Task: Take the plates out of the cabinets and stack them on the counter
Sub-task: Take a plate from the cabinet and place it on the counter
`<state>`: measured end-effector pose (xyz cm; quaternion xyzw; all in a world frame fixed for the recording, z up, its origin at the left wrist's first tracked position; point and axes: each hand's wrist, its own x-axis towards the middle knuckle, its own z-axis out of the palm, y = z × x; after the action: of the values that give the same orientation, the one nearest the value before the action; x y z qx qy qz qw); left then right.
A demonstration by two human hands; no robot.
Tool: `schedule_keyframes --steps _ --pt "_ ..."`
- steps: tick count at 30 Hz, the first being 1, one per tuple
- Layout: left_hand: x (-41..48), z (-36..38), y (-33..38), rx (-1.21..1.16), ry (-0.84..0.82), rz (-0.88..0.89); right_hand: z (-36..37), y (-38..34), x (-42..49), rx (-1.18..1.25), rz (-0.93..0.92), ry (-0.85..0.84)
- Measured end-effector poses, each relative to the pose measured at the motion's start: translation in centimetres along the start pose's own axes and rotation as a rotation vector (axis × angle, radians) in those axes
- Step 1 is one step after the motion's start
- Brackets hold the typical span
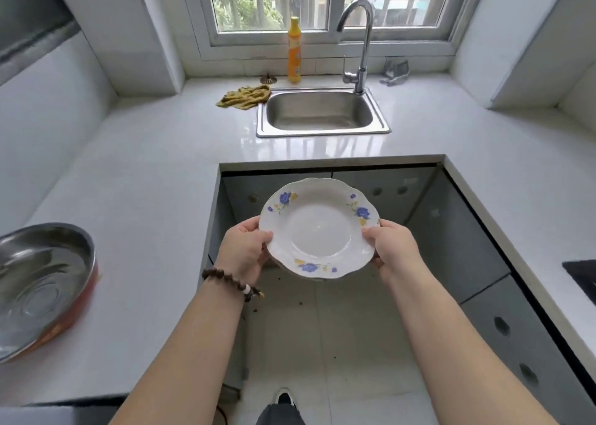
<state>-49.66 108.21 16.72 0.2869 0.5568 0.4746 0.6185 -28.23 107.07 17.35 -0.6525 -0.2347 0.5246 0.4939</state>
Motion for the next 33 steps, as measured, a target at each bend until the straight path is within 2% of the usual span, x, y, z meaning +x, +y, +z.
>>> schedule_keyframes --steps 8,20,26,33 --pt "9.0 -1.8 4.0 -0.123 0.112 0.03 8.1 -5.0 8.3 -0.115 -0.01 -0.092" --pt "20.7 -1.8 7.8 -0.359 0.459 0.134 20.3 -11.6 23.4 -0.337 0.007 -0.432" --pt "22.5 -1.1 9.3 -0.49 0.681 0.168 25.8 -14.6 27.8 -0.471 -0.001 -0.643" --pt "20.8 -4.0 9.8 -0.541 0.941 0.237 33.0 -13.7 27.1 -0.565 0.018 -0.916"
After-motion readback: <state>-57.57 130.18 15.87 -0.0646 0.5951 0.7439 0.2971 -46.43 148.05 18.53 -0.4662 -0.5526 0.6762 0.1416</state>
